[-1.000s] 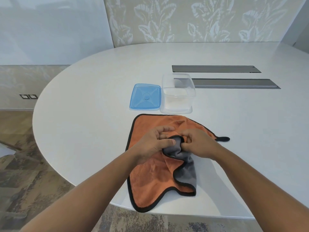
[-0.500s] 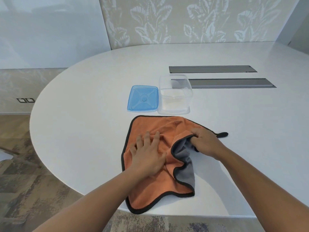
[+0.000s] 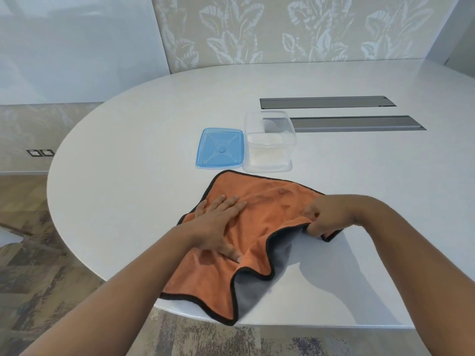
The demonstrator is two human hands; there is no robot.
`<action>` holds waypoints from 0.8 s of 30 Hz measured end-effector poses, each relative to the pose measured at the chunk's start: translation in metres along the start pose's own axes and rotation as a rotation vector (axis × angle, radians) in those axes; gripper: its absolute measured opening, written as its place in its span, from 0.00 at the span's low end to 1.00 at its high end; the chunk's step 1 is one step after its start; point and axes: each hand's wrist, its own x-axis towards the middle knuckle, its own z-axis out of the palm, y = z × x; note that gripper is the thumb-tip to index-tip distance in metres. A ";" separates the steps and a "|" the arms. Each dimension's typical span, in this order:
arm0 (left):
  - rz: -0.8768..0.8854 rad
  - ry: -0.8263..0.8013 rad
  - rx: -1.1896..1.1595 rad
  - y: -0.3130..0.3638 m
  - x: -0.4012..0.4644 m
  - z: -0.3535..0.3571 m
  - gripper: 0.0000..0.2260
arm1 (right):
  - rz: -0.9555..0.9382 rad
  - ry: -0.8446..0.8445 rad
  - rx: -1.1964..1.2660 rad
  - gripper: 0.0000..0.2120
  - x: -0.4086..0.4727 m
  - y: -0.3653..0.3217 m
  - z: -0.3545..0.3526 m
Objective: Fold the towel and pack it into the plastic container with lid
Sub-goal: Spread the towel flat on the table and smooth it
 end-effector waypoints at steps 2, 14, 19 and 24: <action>0.014 -0.056 0.040 0.002 0.001 -0.010 0.64 | -0.061 -0.044 0.107 0.17 -0.003 -0.003 -0.006; -0.419 0.400 -0.059 0.055 0.000 0.028 0.41 | -0.171 0.332 -0.128 0.41 0.076 -0.016 0.055; -0.340 0.319 -0.013 0.046 0.009 0.039 0.55 | -0.048 0.139 -0.249 0.55 0.067 -0.013 0.052; -0.167 0.303 0.072 0.031 0.024 0.028 0.56 | 0.066 0.063 -0.328 0.63 0.048 -0.028 0.043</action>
